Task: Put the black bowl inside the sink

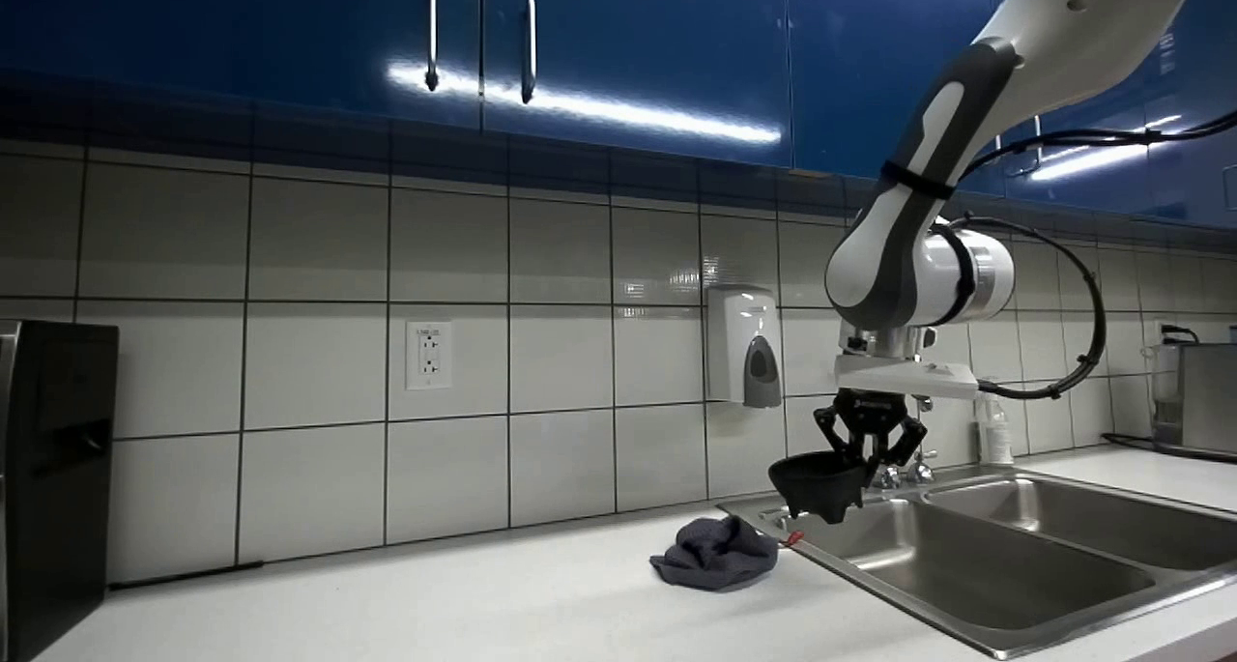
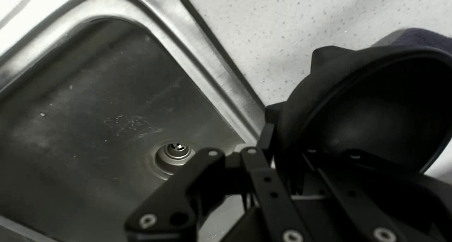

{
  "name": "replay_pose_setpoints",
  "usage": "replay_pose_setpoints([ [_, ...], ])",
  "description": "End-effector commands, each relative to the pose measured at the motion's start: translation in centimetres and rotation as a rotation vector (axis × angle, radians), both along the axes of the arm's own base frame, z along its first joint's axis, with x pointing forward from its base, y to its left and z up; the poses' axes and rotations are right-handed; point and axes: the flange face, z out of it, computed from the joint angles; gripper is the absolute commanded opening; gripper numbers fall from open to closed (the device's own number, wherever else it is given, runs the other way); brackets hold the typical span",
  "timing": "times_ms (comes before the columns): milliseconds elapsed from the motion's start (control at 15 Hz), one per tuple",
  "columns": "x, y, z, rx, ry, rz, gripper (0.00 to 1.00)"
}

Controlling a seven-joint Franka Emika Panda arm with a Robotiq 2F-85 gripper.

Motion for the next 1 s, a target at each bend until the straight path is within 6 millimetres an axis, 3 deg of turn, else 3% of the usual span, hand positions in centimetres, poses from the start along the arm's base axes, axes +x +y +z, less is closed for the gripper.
replay_pose_setpoints([
  [0,0.8,-4.2,0.1,0.01,-0.006,-0.024,0.02],
  [400,1.9,-9.7,-1.8,0.028,0.008,-0.094,0.02],
  [933,3.8,-15.5,-5.4,0.027,0.045,-0.178,0.02],
])
